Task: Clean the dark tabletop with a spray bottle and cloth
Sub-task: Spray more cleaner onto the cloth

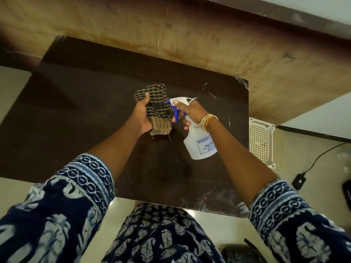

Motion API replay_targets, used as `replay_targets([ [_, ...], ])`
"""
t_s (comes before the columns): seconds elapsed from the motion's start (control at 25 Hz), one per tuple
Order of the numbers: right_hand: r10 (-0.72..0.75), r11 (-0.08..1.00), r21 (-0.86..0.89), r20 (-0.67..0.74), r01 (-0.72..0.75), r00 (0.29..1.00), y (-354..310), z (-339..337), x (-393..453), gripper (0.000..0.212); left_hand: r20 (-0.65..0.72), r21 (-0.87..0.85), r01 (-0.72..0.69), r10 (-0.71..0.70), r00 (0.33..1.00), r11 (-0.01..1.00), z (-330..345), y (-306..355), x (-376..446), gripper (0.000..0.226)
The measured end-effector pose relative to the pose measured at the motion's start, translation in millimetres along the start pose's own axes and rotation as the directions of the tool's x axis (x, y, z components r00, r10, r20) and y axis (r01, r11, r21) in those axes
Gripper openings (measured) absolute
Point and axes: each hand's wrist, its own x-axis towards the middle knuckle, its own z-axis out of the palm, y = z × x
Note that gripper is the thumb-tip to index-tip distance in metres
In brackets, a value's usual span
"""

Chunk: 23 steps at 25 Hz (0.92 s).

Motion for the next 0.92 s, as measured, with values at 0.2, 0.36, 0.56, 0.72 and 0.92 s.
replay_targets([
  [0.2,-0.013,1.0,-0.013,-0.011,0.013,1.0,-3.6,4.7,-7.2,0.034,-0.032,-0.022,-0.016,0.015,0.999,1.0,-5.6,4.6,-6.7,0.051],
  [0.36,-0.039,0.998,-0.053,-0.039,0.036,0.999,-3.4,8.8,-5.9,0.045,-0.029,-0.033,-0.023,0.022,0.999,0.999,-11.7,6.6,-10.1,0.052],
  [0.56,-0.021,0.997,-0.073,-0.027,0.019,0.999,-2.7,22.1,-6.7,0.037,-0.033,-0.039,-0.038,0.037,0.999,0.999,-18.0,10.3,-15.3,0.055],
  [0.72,-0.07,0.997,-0.037,-0.007,0.069,0.998,-7.4,26.3,-0.9,0.041,-0.045,-0.066,-0.053,0.05,0.998,0.996,-26.0,16.1,-15.5,0.05],
  [0.92,-0.107,0.994,-0.027,-0.059,0.106,0.992,-14.5,45.4,11.8,0.039,-0.039,-0.092,-0.034,0.031,0.999,0.995,-41.2,27.1,-12.1,0.054],
])
